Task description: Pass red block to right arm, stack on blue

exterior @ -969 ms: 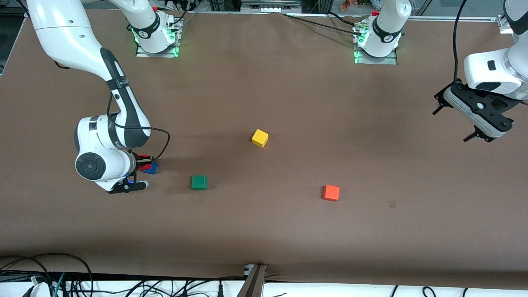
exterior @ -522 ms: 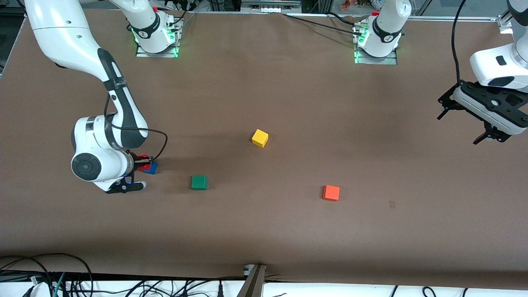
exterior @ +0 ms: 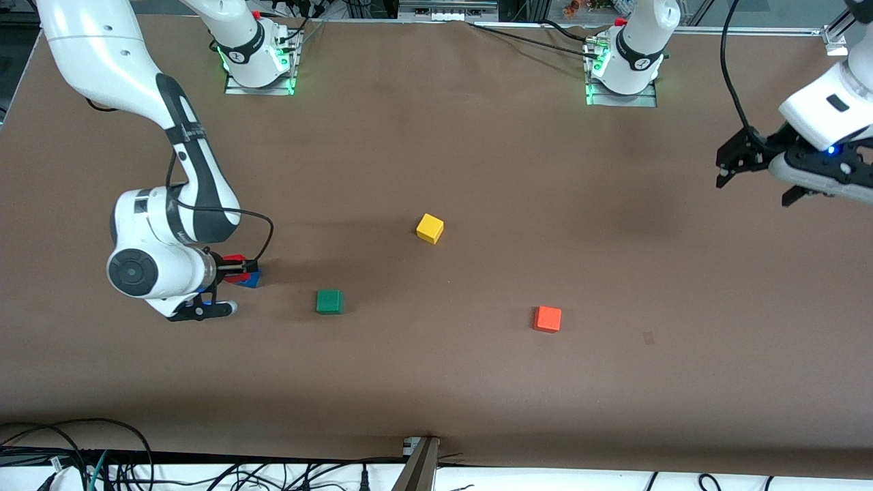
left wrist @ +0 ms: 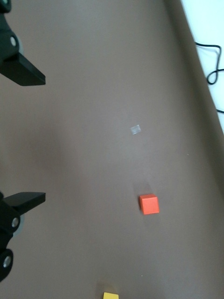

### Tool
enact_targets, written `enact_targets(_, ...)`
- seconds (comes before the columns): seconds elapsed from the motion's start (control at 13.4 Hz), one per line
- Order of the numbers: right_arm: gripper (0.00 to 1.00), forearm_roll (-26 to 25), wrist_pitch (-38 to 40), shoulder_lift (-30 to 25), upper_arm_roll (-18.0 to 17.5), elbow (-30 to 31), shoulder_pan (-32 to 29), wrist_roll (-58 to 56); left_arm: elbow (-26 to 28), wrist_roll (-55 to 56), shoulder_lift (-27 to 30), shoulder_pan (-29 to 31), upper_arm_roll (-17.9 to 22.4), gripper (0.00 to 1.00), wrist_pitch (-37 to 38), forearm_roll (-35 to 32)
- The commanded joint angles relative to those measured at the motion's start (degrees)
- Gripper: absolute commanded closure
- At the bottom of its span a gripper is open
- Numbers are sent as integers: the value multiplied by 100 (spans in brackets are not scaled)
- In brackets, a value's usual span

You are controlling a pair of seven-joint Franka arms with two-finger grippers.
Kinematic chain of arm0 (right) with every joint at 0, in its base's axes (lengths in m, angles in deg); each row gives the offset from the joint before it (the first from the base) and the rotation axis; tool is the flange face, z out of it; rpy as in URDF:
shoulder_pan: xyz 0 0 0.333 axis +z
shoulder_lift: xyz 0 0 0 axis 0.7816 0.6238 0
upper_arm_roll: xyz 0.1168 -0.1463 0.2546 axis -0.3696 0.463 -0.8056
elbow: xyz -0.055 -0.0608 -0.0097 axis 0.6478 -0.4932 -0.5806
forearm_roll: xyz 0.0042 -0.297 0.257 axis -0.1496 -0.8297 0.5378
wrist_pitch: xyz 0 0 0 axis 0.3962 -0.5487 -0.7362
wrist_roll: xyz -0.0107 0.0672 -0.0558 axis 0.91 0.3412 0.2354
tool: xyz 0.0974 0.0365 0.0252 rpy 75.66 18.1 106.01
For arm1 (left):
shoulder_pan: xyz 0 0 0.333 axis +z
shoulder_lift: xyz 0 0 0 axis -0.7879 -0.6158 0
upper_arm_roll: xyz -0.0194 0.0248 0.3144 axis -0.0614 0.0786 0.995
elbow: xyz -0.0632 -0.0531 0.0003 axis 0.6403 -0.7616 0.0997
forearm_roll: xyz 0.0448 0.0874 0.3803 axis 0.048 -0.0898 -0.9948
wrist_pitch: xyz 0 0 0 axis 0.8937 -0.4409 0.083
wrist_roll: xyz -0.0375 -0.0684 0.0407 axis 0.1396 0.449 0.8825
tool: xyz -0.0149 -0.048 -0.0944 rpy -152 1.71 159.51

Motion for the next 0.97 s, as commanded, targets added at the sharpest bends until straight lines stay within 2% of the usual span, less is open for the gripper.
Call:
enact_targets(0.0, 0, 167, 406, -930, 95, 113, -84, 248, 64, 539, 262, -101, 125, 0, 342, -129)
enact_targets(0.07, 0, 490, 555, -1308, 148, 105, -102, 171, 47, 540, 280, -101, 212, 0, 421, -121)
enact_targets(0.15, 0, 563, 852, -1659, 253, 105, -102, 161, 38, 549, 289, -101, 326, 0, 570, -51)
enact_targets(0.37, 0, 537, 1985, -2329, 324, -281, -102, 196, 20, 741, 315, -101, 345, 0, 843, -41)
enact_targets(0.52, 0, 415, 2453, -2759, 456, -248, -102, 267, 29, 856, 368, -101, 275, 0, 870, -33)
enact_targets(0.67, 0, 405, 2324, -3024, 605, 77, -94, 276, 29, 1040, 307, -101, 222, 0, 914, 116)
enact_targets(0.82, 0, 405, 1633, -3619, 598, 996, -216, 258, 20, 1198, 298, -101, 65, 0, 923, 117)
enact_targets(0.89, 0, 431, 1524, -3701, 597, 1132, -312, 154, 20, 1225, 298, -101, 29, 0, 914, 117)
